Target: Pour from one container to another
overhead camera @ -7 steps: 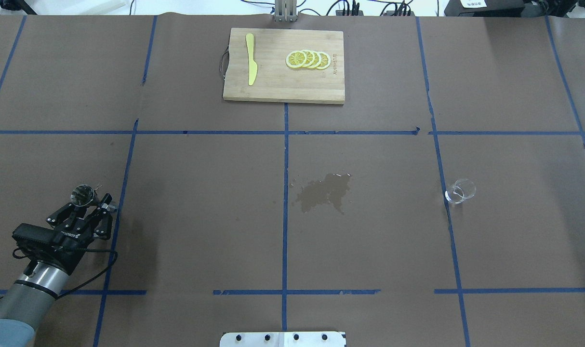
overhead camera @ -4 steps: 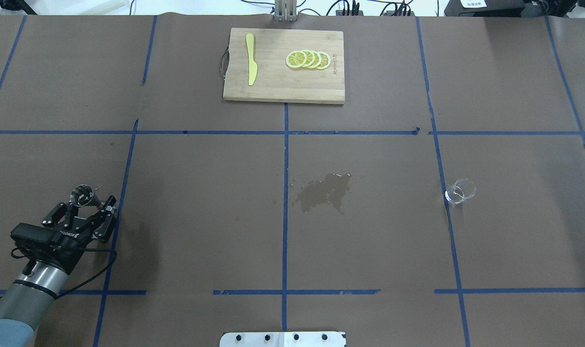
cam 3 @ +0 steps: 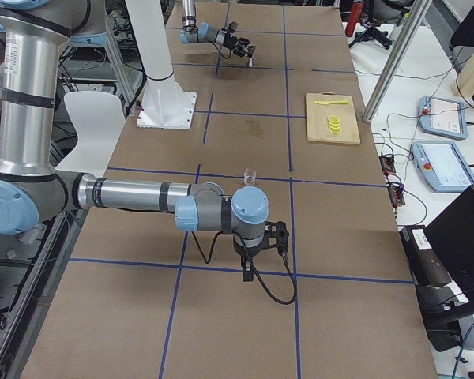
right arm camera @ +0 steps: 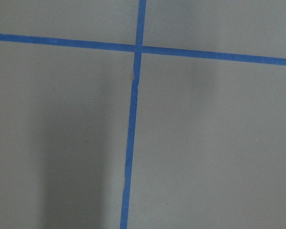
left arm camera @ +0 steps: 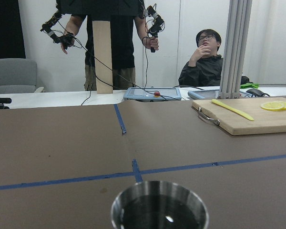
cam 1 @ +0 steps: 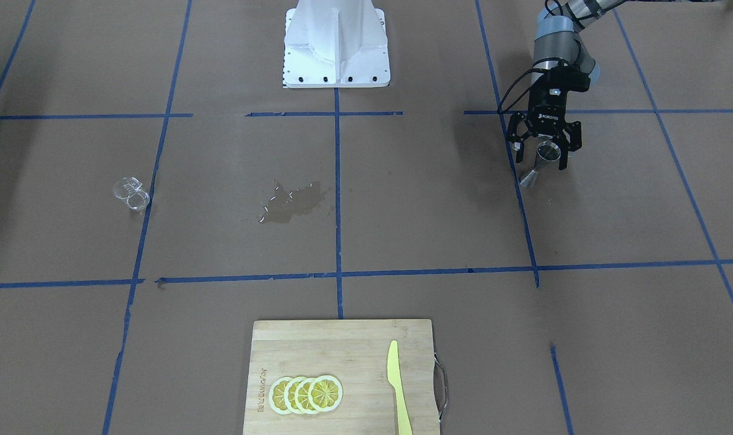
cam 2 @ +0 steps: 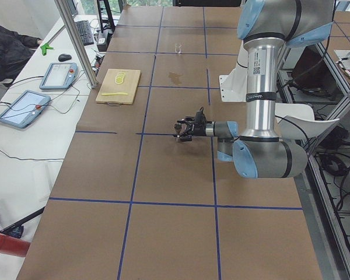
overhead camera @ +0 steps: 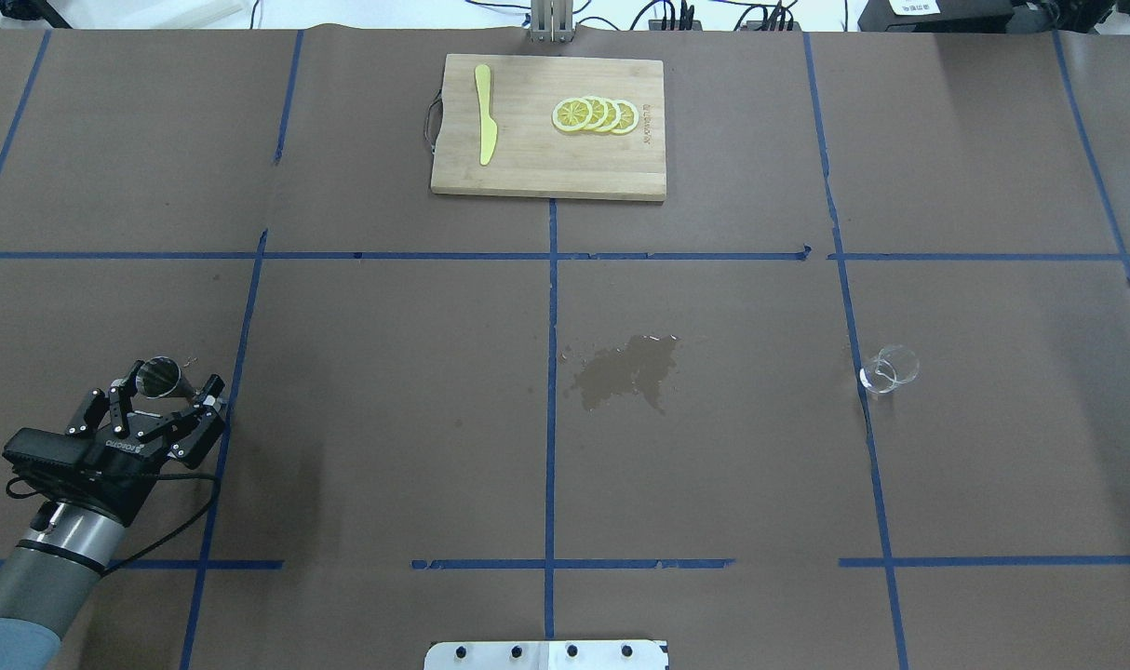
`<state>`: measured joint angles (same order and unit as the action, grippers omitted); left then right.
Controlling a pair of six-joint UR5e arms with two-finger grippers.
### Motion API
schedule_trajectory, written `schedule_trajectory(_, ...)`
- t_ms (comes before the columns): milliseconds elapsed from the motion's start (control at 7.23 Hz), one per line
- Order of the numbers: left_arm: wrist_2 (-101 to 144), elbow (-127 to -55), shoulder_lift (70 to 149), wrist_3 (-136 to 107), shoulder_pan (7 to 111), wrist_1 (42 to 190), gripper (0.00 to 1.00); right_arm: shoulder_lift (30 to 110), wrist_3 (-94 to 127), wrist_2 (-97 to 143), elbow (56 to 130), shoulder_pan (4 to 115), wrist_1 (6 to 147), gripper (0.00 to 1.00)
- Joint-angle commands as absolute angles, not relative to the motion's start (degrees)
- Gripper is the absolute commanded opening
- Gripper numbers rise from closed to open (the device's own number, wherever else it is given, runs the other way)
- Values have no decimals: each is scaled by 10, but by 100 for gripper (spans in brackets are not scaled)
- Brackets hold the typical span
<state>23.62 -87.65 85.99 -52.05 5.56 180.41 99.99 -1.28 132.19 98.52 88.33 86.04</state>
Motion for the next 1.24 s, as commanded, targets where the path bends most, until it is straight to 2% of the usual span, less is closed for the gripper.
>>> schedule_trajectory(0, 216, -900, 858, -519, 56, 1809, 100, 998, -12, 1322, 985, 883, 860, 100)
schedule_trajectory(553, 190, -922, 858, -326, 57, 1983, 100, 995, -11, 1322, 984, 883, 860, 100)
schedule_trajectory(1106, 333, -966, 812, -271, 92, 1985, 99, 992, -12, 1320, 984, 883, 860, 100)
